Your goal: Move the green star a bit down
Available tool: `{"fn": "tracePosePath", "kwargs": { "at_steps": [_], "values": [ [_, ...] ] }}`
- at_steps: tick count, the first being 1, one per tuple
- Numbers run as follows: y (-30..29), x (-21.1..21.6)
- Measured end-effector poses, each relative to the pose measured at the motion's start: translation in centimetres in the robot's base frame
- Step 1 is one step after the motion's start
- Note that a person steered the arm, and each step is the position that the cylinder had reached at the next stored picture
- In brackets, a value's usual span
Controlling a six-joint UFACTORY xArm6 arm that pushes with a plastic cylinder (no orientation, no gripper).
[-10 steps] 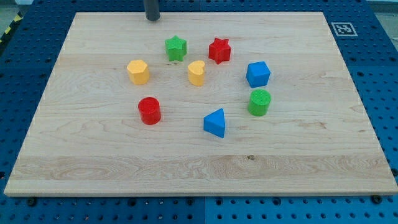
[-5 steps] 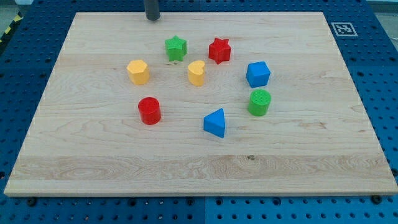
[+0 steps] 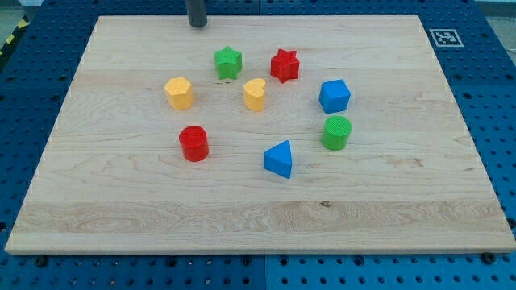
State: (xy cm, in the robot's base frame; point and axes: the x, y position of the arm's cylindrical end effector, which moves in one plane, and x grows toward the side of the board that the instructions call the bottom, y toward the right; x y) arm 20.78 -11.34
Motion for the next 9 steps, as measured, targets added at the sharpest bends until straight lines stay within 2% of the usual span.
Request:
{"fn": "tracePosePath", "kwargs": {
  "at_steps": [1, 2, 3, 4, 7, 9],
  "values": [
    [1.4, 0.0],
    [5.2, 0.9],
    [7.7, 3.9],
    [7.7, 6.4],
    [7.7, 9.3],
    [7.7, 9.7]
  ]
}}
